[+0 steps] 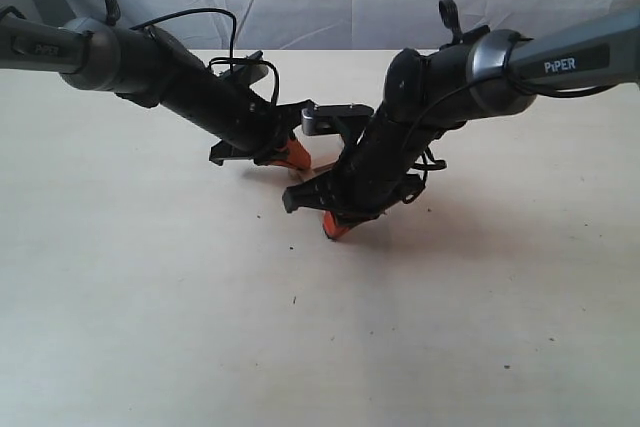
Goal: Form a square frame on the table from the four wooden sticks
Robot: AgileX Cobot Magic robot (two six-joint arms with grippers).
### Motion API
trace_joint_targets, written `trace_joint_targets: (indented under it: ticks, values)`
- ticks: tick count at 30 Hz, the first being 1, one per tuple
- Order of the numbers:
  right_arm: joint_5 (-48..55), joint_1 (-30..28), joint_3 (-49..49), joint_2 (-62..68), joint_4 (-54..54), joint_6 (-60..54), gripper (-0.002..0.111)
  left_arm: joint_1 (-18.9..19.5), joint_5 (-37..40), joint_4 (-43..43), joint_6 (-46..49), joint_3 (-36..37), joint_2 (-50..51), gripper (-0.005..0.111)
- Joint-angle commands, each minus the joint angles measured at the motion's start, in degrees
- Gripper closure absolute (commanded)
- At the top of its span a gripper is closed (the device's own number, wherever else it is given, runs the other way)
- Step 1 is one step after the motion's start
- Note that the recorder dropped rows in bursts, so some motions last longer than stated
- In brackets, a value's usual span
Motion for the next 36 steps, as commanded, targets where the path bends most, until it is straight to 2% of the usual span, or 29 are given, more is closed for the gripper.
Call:
trace_joint_targets:
  ticks: [1, 4, 10, 18, 27, 36]
  values:
    - [1.9, -1.1, -0.3, -4.2, 0.1, -0.5, 0.108, -0.3, 0.6, 0.5, 0.4, -0.1, 0.0, 0.107]
    - [3.9, -4.2, -1.7, -7.4, 0.0, -0.4, 0.108, -0.3, 0.6, 0.8, 0.3, -0.1, 0.0, 0.107]
    - [1.1, -11.4, -2.1, -8.1, 0.0, 0.6, 0.108, -0.3, 0.8, 0.9, 0.3, -0.1, 0.0, 0.107]
    - [-8.8, -11.8, -3.4, -4.1, 3.1, 0.7, 0.108, -0.3, 0.9, 1.0, 0.3, -0.1, 0.0, 0.107]
    - [2.1, -11.8, -16.5, 5.7, 0.2, 2.1, 0.108, -0.3, 1.0, 1.5, 0.3, -0.1, 0.0, 0.107]
    - [7.4, -11.8, -18.2, 8.1, -9.3, 7.1, 0.108, -0.3, 1.0, 1.5, 0.3, -0.1, 0.0, 0.107]
